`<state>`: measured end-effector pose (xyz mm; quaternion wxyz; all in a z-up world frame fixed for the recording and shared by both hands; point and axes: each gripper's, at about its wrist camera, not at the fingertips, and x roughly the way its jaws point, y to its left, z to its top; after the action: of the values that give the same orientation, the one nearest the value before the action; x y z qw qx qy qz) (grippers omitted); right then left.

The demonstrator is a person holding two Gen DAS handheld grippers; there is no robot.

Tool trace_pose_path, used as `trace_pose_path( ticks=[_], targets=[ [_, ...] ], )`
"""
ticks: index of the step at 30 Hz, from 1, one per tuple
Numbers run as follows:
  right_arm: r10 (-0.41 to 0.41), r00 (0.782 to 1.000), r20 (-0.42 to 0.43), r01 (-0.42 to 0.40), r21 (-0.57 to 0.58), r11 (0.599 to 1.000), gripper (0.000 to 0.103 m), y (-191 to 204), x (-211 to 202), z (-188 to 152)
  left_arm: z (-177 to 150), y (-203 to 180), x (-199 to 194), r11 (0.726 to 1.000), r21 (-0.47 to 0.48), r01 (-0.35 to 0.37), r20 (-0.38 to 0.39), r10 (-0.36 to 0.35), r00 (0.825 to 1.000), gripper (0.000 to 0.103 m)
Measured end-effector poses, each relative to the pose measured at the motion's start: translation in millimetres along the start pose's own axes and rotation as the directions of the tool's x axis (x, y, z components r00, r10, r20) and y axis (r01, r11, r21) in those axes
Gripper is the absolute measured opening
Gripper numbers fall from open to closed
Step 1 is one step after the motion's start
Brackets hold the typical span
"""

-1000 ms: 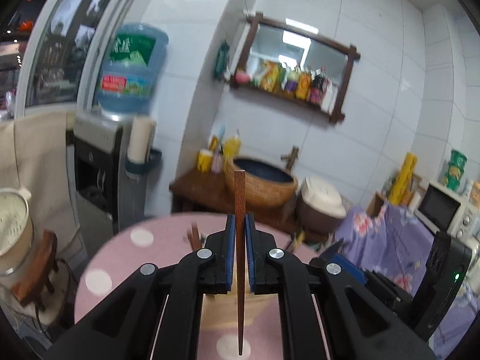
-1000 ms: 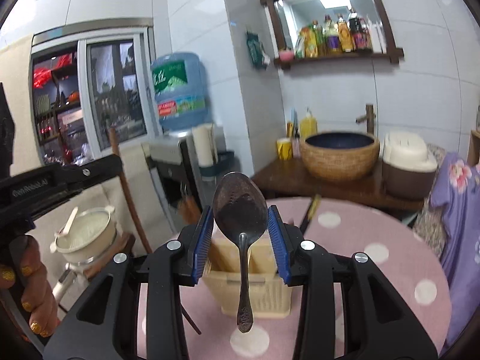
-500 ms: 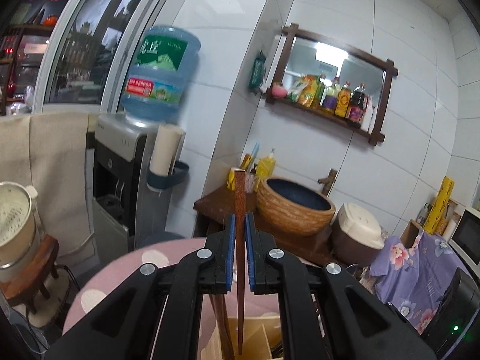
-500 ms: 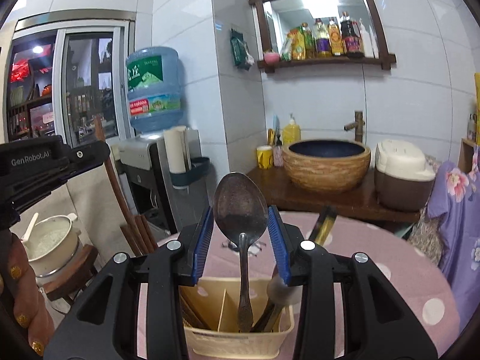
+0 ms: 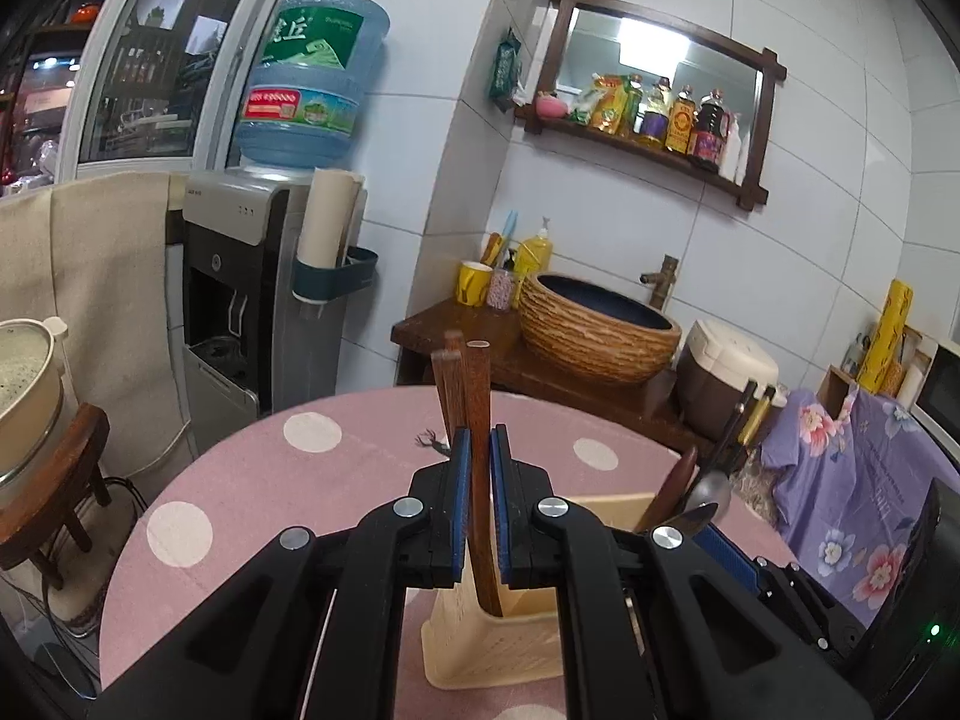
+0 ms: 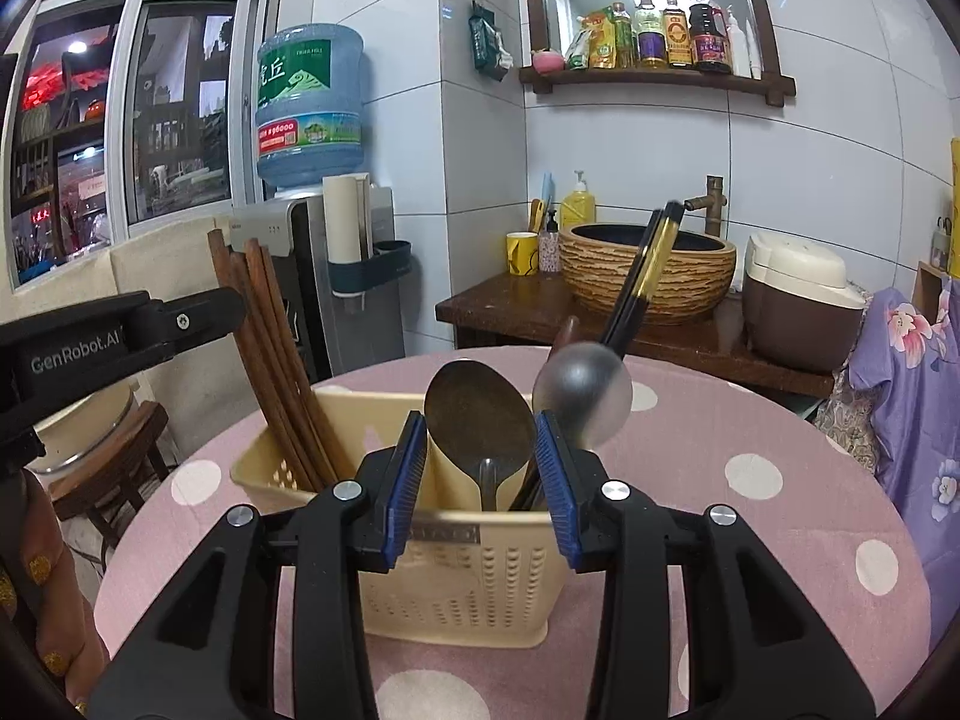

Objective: Organize utensils

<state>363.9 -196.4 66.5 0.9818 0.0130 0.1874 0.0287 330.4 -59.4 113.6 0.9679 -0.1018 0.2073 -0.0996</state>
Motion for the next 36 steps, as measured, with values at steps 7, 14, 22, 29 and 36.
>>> trace_pose_path(
  ticks=[7,14,22,29,36],
  targets=[
    [0.004,1.0,0.018,-0.004,0.008,1.0,0.048,-7,-16,-8,-3,15,-19,0.999,-0.038,0.019,0.01,-0.018,1.0,0.053],
    [-0.018,0.999,0.043,0.017,0.016,1.0,0.071,-14,-59,-16,-13,26,-69,0.999,-0.026,0.019,0.102,-0.016,0.995,0.092],
    [-0.056,0.995,0.08,0.058,-0.033,0.998,0.095,-13,-128,-46,-49,43,-112,1.0,0.022,0.001,0.116,-0.004,0.993,0.098],
    [-0.053,0.997,0.062,0.054,-0.023,0.998,0.097,-5,-187,-95,-102,44,-165,0.997,0.064,-0.035,0.128,0.027,0.991,0.098],
    [-0.158,0.986,0.062,0.16,-0.026,0.987,0.097,7,-235,-153,-156,44,-212,0.995,0.061,-0.076,0.123,0.068,0.99,0.098]
  ],
)
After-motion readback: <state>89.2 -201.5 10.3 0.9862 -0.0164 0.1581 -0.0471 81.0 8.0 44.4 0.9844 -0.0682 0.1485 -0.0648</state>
